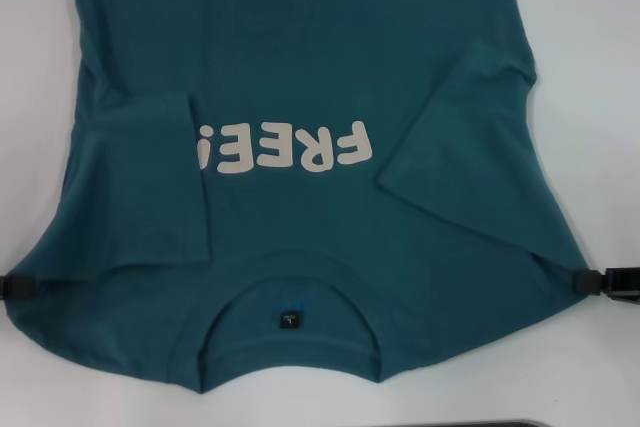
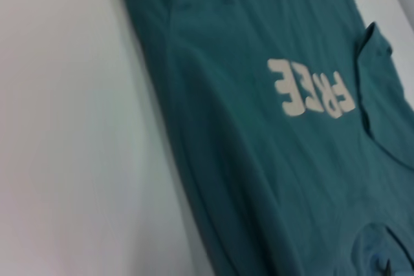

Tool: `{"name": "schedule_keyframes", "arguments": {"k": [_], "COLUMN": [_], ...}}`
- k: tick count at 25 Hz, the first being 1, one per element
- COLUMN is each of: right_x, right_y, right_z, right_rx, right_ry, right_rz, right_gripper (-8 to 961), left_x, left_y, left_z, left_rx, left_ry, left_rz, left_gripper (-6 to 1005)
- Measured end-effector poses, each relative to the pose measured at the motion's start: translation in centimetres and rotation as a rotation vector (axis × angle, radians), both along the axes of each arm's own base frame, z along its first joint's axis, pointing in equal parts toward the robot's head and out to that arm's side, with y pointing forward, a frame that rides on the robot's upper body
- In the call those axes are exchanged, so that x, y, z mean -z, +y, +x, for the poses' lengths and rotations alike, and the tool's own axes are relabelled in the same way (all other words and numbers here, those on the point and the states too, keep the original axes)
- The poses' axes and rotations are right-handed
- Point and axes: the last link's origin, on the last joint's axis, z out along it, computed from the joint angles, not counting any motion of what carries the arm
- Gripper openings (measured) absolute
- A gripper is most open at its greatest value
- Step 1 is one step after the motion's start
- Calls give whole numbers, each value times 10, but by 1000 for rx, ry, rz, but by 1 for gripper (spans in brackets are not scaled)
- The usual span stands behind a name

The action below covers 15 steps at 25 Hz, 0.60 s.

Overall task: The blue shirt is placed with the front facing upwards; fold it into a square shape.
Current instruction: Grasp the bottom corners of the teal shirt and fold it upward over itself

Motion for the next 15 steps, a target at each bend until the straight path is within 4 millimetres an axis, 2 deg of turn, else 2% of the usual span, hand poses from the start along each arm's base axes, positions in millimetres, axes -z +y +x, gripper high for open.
{"name": "schedule_keyframes", "arguments": {"k": [7, 15], "right_x": [-10, -15], "right_y": [-19, -43], "right_z": [11, 16], "right_rx": [43, 42], "right_ry": [16, 31], "right_rz": [64, 104], "right_gripper": [36, 35], "left_x": [-1, -1], "left_y": [-11, -21], "left_z": [-3, 4], "left_rx": [-21, -10], "left_ry": [-3, -50], "left_rz": [-48, -93], "left_gripper": [-2, -2]}}
